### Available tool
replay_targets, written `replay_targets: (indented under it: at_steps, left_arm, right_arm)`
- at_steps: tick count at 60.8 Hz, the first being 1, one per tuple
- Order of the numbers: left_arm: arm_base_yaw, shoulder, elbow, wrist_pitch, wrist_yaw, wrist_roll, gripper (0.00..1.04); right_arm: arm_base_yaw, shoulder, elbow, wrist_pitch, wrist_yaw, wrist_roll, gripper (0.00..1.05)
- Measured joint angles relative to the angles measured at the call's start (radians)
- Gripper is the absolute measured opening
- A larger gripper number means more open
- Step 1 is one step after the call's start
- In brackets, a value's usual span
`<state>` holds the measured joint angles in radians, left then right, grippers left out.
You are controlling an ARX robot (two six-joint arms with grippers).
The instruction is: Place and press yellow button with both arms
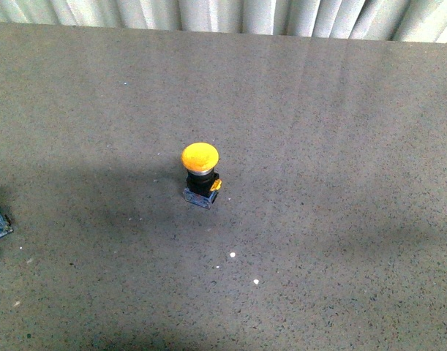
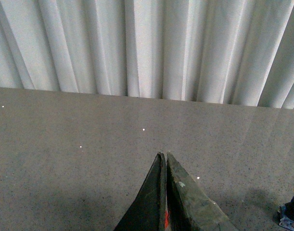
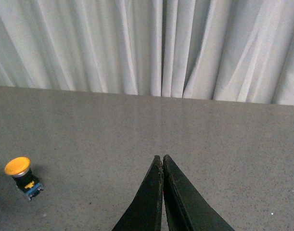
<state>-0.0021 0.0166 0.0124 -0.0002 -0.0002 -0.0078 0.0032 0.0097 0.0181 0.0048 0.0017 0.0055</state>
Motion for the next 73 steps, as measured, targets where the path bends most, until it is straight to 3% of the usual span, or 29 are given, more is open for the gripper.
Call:
replay_targets:
  at_steps: [17,50,73]
  left_arm:
    - [0.0,0.0,0.0,0.0,0.0,-0.001,0.02]
    - [0.0,0.0,0.0,0.0,0.0,0.001,0.97]
    - [0.0,0.0,0.0,0.0,0.0,0.003,0.96]
  right_arm:
    - [0.0,-0.004,0.0,-0.002,0.0,0.0,0.01]
    - [0.0,-0.004,0.0,-0.002,0.0,-0.002,0.94]
    - [0.0,-0.004,0.0,-0.002,0.0,-0.002,0.96]
